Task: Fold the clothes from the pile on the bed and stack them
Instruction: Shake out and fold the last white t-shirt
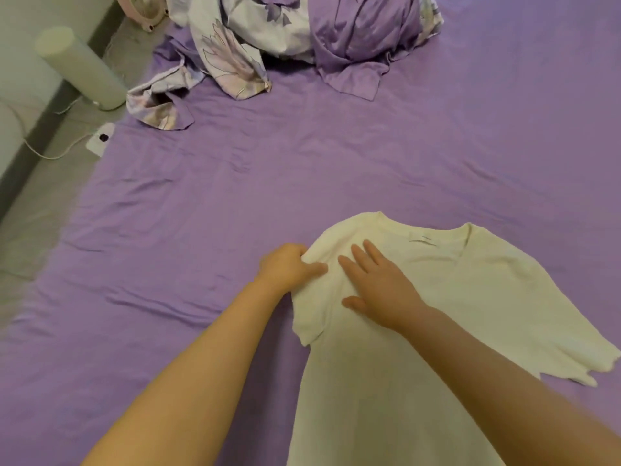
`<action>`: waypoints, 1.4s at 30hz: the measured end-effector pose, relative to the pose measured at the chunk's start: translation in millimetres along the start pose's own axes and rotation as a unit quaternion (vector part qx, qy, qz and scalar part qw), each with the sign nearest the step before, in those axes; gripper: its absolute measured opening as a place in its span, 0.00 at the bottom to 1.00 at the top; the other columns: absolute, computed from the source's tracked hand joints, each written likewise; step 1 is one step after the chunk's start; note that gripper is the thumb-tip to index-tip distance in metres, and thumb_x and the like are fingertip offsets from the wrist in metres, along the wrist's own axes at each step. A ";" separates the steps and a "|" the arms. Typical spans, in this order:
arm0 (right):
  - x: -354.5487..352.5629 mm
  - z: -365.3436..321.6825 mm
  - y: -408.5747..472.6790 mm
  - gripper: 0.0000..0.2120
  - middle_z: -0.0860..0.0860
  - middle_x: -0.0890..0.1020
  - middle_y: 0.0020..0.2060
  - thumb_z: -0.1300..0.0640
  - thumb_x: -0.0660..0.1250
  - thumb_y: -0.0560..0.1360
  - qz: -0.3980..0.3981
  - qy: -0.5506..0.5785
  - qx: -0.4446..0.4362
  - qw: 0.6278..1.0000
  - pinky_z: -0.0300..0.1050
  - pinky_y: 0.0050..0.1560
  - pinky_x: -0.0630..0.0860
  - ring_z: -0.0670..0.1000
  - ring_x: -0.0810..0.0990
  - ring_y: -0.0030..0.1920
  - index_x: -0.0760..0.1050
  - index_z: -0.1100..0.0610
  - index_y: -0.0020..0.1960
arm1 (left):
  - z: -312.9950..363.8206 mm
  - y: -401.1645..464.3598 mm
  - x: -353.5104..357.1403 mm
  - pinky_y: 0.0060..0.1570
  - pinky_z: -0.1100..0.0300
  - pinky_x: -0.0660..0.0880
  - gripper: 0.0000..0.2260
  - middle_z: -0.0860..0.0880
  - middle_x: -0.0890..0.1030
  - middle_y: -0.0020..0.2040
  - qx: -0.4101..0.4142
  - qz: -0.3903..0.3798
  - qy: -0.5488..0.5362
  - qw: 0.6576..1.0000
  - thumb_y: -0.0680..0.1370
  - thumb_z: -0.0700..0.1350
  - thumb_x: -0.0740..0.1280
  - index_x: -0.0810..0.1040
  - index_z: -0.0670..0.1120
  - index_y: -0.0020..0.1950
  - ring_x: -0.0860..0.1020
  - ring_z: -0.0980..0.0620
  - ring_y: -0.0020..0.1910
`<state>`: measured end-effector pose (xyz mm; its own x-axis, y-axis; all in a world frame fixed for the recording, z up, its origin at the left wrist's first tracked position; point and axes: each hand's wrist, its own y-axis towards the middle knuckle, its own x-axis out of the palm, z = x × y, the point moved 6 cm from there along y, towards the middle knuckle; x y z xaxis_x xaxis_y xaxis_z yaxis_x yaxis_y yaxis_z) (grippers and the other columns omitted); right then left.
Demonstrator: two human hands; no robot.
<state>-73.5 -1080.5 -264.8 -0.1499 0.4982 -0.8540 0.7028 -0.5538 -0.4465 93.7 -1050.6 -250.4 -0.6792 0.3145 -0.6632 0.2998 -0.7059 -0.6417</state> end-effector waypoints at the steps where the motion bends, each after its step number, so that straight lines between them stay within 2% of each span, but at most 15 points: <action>1: 0.2 -1.0 2.9 0.37 0.52 0.47 0.78 0.37 0.58 0.77 -0.010 0.007 -0.002 1.000 0.53 0.74 0.50 0.57 0.40 0.77 0.45 0.48 0.78 | -4.8 -3.7 0.9 0.50 0.53 0.73 0.14 0.53 0.80 0.41 0.008 -0.021 0.024 0.999 0.70 0.60 0.71 0.79 0.51 0.46 0.77 0.51 0.44; 4: 0.6 -0.9 8.8 0.40 0.52 0.44 0.78 0.33 0.57 0.75 -0.025 0.008 0.016 1.000 0.57 0.74 0.50 0.59 0.38 0.77 0.42 0.46 0.78 | -20.9 -16.0 3.4 0.47 0.54 0.74 0.10 0.54 0.79 0.39 0.039 -0.077 -0.019 0.996 0.70 0.54 0.73 0.78 0.50 0.45 0.77 0.52 0.42; 6: 1.1 -0.9 12.7 0.42 0.52 0.42 0.78 0.31 0.56 0.74 -0.028 -0.001 0.033 0.999 0.62 0.73 0.48 0.59 0.37 0.76 0.40 0.45 0.78 | -29.3 -21.9 -7.9 0.40 0.57 0.73 0.08 0.53 0.77 0.36 0.052 -0.040 -0.156 0.986 0.73 0.48 0.73 0.77 0.47 0.43 0.75 0.53 0.37; 9: 2.3 -4.7 18.4 0.45 0.53 0.39 0.78 0.26 0.53 0.70 -0.021 0.004 0.059 0.998 0.68 0.71 0.43 0.59 0.34 0.76 0.35 0.43 0.76 | -39.4 -19.5 -30.0 0.32 0.63 0.72 0.06 0.53 0.78 0.35 0.041 0.038 -0.327 0.943 0.73 0.45 0.73 0.79 0.45 0.43 0.76 0.55 0.33; 10: 3.5 -6.9 20.7 0.46 0.53 0.39 0.77 0.24 0.52 0.69 -0.017 0.000 0.063 0.998 0.68 0.71 0.41 0.59 0.34 0.76 0.33 0.43 0.76 | -41.7 -15.7 -34.3 0.33 0.62 0.72 0.05 0.52 0.79 0.35 0.037 0.050 -0.330 0.942 0.73 0.45 0.73 0.79 0.45 0.44 0.76 0.54 0.34; 15: 14.4 -13.8 32.7 0.48 0.55 0.35 0.76 0.23 0.51 0.69 -0.009 -0.044 0.104 0.994 0.72 0.69 0.40 0.62 0.32 0.75 0.32 0.44 0.76 | -67.8 1.9 -36.8 0.42 0.54 0.73 0.06 0.49 0.78 0.39 -0.013 0.136 -0.158 0.978 0.75 0.47 0.69 0.78 0.45 0.44 0.75 0.47 0.41; 17: 16.5 -16.5 36.5 0.48 0.55 0.34 0.76 0.23 0.51 0.69 0.001 -0.045 0.124 0.991 0.73 0.68 0.41 0.62 0.33 0.75 0.31 0.44 0.76 | -79.2 -0.5 -25.4 0.44 0.55 0.72 0.06 0.51 0.77 0.44 -0.025 0.141 -0.181 0.973 0.76 0.48 0.69 0.77 0.47 0.48 0.75 0.47 0.45; 20: 18.9 -22.2 29.8 0.46 0.56 0.36 0.77 0.25 0.49 0.71 0.019 -0.052 0.143 0.988 0.72 0.69 0.39 0.63 0.34 0.75 0.33 0.46 0.77 | -93.2 -18.7 -3.2 0.50 0.57 0.72 0.18 0.53 0.74 0.52 -0.048 0.166 -0.268 0.948 0.75 0.49 0.70 0.72 0.46 0.63 0.74 0.51 0.51; 22: 24.5 -27.3 14.5 0.42 0.56 0.38 0.77 0.27 0.47 0.73 0.035 -0.049 0.146 0.987 0.69 0.70 0.39 0.63 0.35 0.75 0.36 0.47 0.77 | -97.6 -38.3 9.8 0.48 0.57 0.73 0.22 0.51 0.77 0.52 -0.059 0.187 -0.320 0.927 0.75 0.50 0.71 0.69 0.47 0.65 0.76 0.51 0.51; 26: 55.1 -44.7 -39.3 0.38 0.56 0.39 0.77 0.30 0.45 0.76 0.043 -0.021 0.135 0.990 0.64 0.72 0.39 0.61 0.36 0.76 0.39 0.47 0.78 | -100.2 -80.4 49.7 0.52 0.49 0.77 0.24 0.46 0.82 0.45 -0.094 0.163 -0.398 0.898 0.74 0.47 0.72 0.67 0.47 0.66 0.80 0.48 0.48; 31: 90.8 -68.8 -119.3 0.37 0.58 0.50 0.77 0.34 0.56 0.75 0.038 0.012 0.147 0.988 0.63 0.73 0.48 0.62 0.46 0.77 0.52 0.49 0.78 | -100.3 -134.3 110.6 0.51 0.47 0.79 0.20 0.45 0.82 0.44 -0.124 0.077 -0.423 0.894 0.74 0.47 0.73 0.72 0.44 0.62 0.82 0.48 0.45; 33: 102.7 -76.9 -147.7 0.36 0.59 0.56 0.76 0.36 0.62 0.74 0.037 0.013 0.149 0.988 0.64 0.72 0.53 0.63 0.52 0.76 0.58 0.51 0.77 | -101.3 -155.0 132.8 0.51 0.50 0.79 0.14 0.45 0.82 0.48 -0.125 0.018 -0.397 0.909 0.74 0.48 0.73 0.75 0.46 0.56 0.82 0.49 0.47; 36: 117.8 -88.1 -181.8 0.35 0.59 0.54 0.76 0.35 0.57 0.76 0.007 0.001 0.137 0.991 0.63 0.72 0.51 0.63 0.50 0.76 0.56 0.50 0.77 | -103.7 -192.0 160.7 0.40 0.65 0.78 0.06 0.55 0.82 0.46 -0.103 -0.061 -0.365 0.923 0.74 0.46 0.72 0.77 0.51 0.50 0.81 0.60 0.42; 39: 124.1 -96.5 -206.3 0.33 0.60 0.63 0.74 0.35 0.55 0.75 0.009 0.008 0.129 0.992 0.65 0.69 0.60 0.64 0.60 0.74 0.63 0.51 0.74 | -116.1 -228.8 177.0 0.36 0.68 0.76 0.03 0.55 0.82 0.43 -0.109 -0.068 -0.358 0.925 0.75 0.46 0.71 0.79 0.49 0.46 0.81 0.56 0.42; 42: 146.0 -101.0 -226.1 0.35 0.56 0.46 0.78 0.33 0.53 0.76 -0.044 0.020 0.109 0.993 0.62 0.73 0.46 0.61 0.42 0.77 0.47 0.45 0.78 | -129.7 -262.2 186.7 0.39 0.64 0.78 0.09 0.49 0.83 0.45 -0.140 -0.065 -0.398 0.904 0.74 0.48 0.72 0.79 0.44 0.49 0.81 0.55 0.42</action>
<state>-184.1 -815.2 -261.6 -0.1742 0.5747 -0.7996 0.5207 -0.6354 -0.5702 -24.9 -724.4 -255.9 -0.9545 -0.2515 -0.1602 0.2654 -0.4717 -0.8409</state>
